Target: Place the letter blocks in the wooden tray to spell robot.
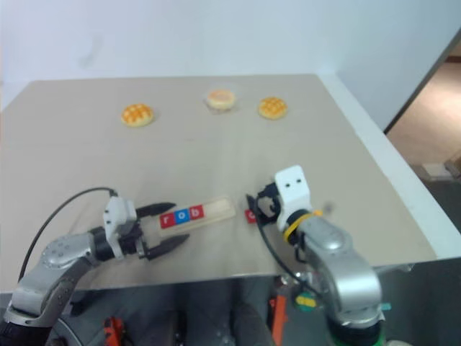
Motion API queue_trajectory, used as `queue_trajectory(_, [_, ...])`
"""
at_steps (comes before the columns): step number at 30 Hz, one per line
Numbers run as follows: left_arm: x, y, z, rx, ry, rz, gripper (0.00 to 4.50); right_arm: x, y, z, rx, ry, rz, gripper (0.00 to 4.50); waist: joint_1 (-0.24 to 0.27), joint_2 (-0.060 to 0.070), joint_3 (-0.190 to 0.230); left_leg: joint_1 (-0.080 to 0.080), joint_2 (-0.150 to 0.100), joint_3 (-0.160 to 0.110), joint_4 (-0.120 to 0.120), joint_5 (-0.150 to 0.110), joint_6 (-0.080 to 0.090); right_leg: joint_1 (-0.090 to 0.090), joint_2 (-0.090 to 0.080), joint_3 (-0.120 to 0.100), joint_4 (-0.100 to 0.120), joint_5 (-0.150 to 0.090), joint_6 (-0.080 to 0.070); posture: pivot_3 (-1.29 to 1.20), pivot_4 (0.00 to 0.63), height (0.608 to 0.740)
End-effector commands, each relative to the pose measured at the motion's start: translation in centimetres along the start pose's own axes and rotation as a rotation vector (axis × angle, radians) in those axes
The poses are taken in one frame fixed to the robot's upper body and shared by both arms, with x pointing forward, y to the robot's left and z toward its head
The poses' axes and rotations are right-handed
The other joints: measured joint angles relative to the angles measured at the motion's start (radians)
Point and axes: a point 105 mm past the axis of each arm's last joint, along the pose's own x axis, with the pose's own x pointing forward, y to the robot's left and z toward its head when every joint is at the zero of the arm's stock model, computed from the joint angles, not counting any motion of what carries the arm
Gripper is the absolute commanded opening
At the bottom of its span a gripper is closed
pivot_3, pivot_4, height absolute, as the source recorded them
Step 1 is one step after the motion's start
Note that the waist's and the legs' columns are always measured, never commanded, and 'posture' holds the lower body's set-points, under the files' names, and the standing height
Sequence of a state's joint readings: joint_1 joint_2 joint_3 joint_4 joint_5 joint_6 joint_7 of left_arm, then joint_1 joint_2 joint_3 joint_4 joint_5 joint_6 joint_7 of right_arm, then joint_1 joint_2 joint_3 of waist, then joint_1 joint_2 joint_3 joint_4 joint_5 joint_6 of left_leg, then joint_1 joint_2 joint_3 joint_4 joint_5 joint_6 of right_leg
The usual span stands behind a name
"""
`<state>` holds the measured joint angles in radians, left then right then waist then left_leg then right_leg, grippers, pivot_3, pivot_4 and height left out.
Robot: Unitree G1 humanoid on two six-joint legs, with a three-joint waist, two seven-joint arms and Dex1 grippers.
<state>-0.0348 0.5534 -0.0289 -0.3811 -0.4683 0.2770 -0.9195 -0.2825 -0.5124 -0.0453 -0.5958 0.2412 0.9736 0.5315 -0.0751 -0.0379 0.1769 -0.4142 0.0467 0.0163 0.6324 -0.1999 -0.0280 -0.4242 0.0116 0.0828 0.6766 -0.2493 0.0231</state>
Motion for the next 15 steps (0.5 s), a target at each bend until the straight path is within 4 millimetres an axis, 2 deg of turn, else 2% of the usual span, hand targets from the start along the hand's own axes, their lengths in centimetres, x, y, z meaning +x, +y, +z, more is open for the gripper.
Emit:
queue_trajectory(1, [0.5,0.0,1.2,0.060,-0.031,-0.036,4.50,-0.1,-0.6,0.1,-0.086,-0.046,0.266,4.45,0.000,-0.001,0.000,0.000,0.000,0.000,0.000,0.000,0.000,0.000,0.000,0.000,-0.001,0.000,0.000,0.00,0.150,0.739])
queue_trajectory(6, [0.9,-0.1,1.2,0.061,-0.035,-0.050,4.50,1.0,-1.3,-1.4,-0.213,-0.019,0.534,4.45,-0.004,-0.001,0.001,0.001,0.001,0.001,0.000,-0.001,0.002,0.001,0.001,0.001,-0.001,0.003,0.005,0.00,0.150,0.739])
queue_trajectory(15, [0.6,-0.2,1.0,0.057,-0.030,-0.024,4.50,2.6,-0.7,-2.8,-0.333,0.000,0.732,4.45,0.001,0.000,0.002,0.001,0.001,0.001,0.000,-0.002,0.003,0.001,0.001,0.001,-0.001,0.002,0.005,0.00,0.150,0.739])
